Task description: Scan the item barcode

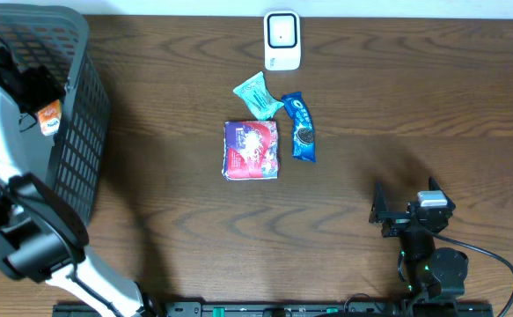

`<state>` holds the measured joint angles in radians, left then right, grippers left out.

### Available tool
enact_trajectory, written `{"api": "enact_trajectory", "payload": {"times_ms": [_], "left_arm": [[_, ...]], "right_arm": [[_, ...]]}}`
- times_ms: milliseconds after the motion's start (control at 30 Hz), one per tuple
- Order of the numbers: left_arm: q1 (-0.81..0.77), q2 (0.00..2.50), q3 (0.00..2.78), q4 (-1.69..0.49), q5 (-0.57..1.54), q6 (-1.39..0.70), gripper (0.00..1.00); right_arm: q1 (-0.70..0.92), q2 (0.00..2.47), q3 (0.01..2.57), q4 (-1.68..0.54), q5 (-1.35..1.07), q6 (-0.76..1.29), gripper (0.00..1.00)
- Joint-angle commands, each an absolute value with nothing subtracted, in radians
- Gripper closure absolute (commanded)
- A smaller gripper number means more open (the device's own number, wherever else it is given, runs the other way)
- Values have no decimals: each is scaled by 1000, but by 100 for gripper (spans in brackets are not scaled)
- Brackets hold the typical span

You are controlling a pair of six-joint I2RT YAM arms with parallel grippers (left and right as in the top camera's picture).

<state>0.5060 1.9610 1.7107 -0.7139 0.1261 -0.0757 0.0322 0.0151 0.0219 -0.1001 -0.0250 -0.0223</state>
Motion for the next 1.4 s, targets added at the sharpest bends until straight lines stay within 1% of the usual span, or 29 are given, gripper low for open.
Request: {"api": "enact_trajectory", "payload": {"times_ms": [0,233,433,467,500,567,767,800,833,867,900,933,967,1167,1367], "left_arm": [[506,2012,1718,-674,122,-36,15],[501,2104,1718,-598,120,27,16],[498,2156,1718,-588,120,42,17],[498,2168,1718,-588,120,47,21],[498,2180,1718,-591,120,49,30],[498,2198,1718,-593,120,52,36],[498,2218,1718,-607,108,52,38],[498,2218,1718,-610,93,52,43],[498,2218,1718,-617,80,52,55],[498,2218,1718,-622,70,52,64],[498,2218,1719,-628,66,51,78],[499,2214,1719,-635,66,51,88],[499,2207,1719,-642,67,46,92],[499,2097,1720,-655,67,-68,93],[499,1868,1720,-645,68,-160,93]], "right_arm": [[26,11,18,-100,-17,-16,1],[26,11,18,-100,-17,-16,1],[26,11,18,-100,-17,-16,1],[26,11,18,-100,-17,-16,1],[26,11,18,-100,-17,-16,1],[26,11,18,-100,-17,-16,1],[26,11,18,-100,-17,-16,1],[26,11,18,-100,-17,-16,1],[26,11,18,-100,-17,-16,1],[26,11,18,-100,-17,-16,1],[26,11,18,-100,-17,-16,1],[26,11,18,-100,-17,-16,1],[26,11,18,-100,-17,-16,1],[26,11,18,-100,-17,-16,1],[26,11,18,-100,-17,-16,1]]}}
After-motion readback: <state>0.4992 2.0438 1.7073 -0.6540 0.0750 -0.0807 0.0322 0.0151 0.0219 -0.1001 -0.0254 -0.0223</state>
